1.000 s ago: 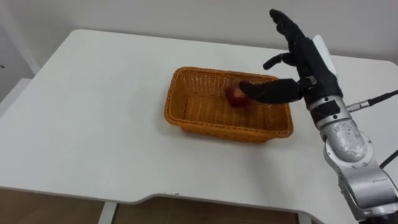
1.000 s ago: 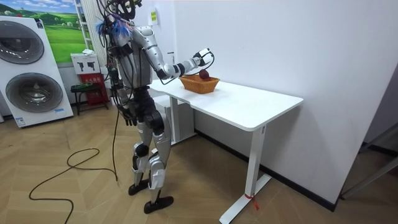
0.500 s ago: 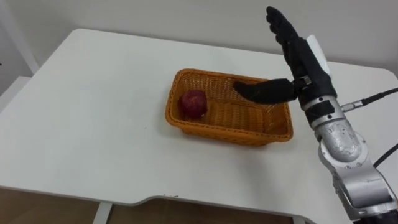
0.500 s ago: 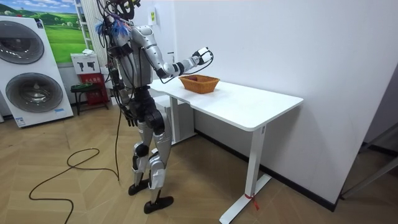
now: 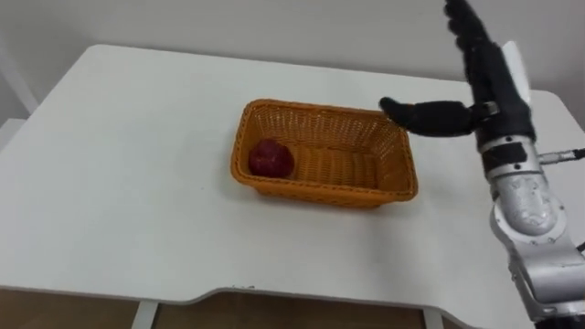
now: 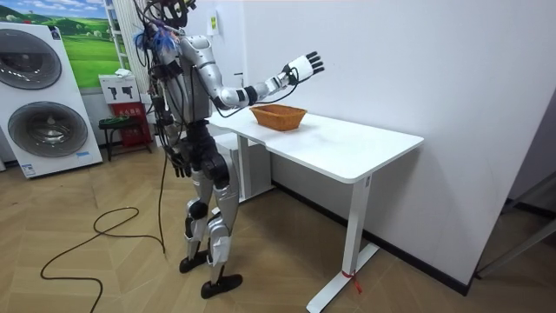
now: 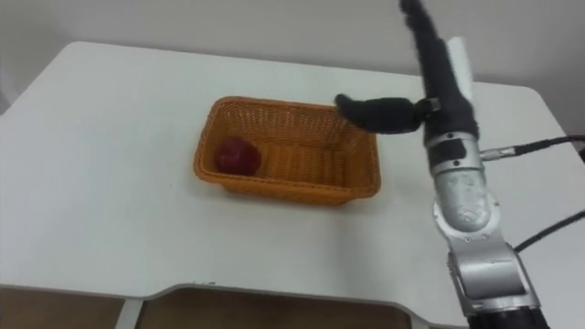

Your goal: Pick and place apple

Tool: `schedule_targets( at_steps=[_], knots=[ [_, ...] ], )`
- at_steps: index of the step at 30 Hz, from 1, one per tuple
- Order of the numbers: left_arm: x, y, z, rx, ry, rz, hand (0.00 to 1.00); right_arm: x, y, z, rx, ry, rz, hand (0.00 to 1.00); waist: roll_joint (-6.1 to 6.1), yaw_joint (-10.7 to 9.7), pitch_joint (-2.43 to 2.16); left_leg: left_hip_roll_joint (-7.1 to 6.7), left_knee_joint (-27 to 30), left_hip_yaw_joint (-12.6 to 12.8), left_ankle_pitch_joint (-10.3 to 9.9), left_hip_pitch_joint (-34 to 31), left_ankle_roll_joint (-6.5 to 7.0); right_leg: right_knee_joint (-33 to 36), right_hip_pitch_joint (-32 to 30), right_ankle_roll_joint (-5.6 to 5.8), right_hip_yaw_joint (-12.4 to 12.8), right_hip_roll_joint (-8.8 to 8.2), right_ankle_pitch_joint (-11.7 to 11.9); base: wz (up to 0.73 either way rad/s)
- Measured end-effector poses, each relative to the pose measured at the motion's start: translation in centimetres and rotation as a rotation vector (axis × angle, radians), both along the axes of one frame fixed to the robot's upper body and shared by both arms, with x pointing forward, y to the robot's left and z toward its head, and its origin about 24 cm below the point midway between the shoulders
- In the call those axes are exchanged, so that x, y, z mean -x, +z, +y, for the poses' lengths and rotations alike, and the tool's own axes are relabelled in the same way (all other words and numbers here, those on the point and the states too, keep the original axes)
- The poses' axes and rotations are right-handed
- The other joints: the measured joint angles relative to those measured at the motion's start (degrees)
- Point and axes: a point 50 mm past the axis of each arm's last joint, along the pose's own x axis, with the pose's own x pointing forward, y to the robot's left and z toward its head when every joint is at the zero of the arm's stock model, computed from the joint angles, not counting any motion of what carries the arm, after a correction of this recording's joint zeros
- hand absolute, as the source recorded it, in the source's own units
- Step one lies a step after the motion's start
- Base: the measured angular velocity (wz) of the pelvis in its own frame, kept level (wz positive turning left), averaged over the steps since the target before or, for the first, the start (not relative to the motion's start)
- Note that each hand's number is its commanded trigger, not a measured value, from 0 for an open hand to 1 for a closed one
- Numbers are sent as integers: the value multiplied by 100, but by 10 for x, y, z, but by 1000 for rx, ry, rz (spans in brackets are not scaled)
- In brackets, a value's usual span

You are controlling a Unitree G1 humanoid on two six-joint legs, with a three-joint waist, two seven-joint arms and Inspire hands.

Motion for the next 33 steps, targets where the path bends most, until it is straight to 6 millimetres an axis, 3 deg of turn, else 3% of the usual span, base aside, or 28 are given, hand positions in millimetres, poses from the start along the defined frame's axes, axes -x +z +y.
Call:
schedule_targets(
  at_steps=[3, 5, 8, 14, 16, 20, 24, 28, 33],
  knots=[
    [7, 1, 0, -5, 20, 3, 0, 12, 12, -33, -96, -207, -119, 0, 23, -177, -11, -2, -1, 44, 0, 3, 0, -10, -46, 0, 58, 2, 0, -7],
    [10, 4, 5, -34, 52, -20, 0, 31, 11, -60, -157, -390, -175, 0, 18, -211, -14, 11, -7, 126, 0, -2, 0, -13, -62, 0, 125, 19, 0, -19],
    [13, 5, 8, -53, 74, -22, 0, 45, 6, -80, -224, -540, -203, 0, 21, -426, -19, 11, -18, 131, 0, -9, 0, -9, -67, 1, 114, 17, 0, -1],
    [18, 7, 12, -77, 118, -4, 0, 93, -41, -125, -422, -902, -104, 0, -50, -642, -62, 14, -40, 188, 0, -10, 0, 25, -112, 1, 172, 18, 0, -4],
    [16, 9, 14, -86, 119, -16, 0, 117, -72, -136, -488, -1019, 11, 0, -60, -702, -53, 16, -19, 183, 0, -21, 0, 65, -125, 1, 158, 13, -1, 2],
    [12, 9, 13, -83, 127, -20, 0, 147, -121, -139, -602, -1161, 227, 0, -32, -750, -31, 23, -62, 240, -3, 14, 3, 141, -154, 0, 234, 17, -1, -9],
    [12, 7, 9, -74, 137, -20, 0, 187, -172, -132, -651, -1302, 500, 0, 99, -742, -22, 54, -63, 349, -7, 11, 7, 164, -221, -2, 376, 31, 0, -13],
    [15, 7, 8, -74, 145, -14, 0, 236, -221, -98, -696, -1350, 847, 0, 103, -748, -24, 44, -68, 345, 0, 6, -4, 164, -227, -26, 373, 46, -21, 0],
    [16, 5, 3, -45, 148, -8, 0, 263, -249, -64, -758, -1215, 1124, 0, 113, -701, -16, 32, -72, 331, -1, 29, -3, 143, -225, -18, 367, 41, -29, -1]
  ],
)
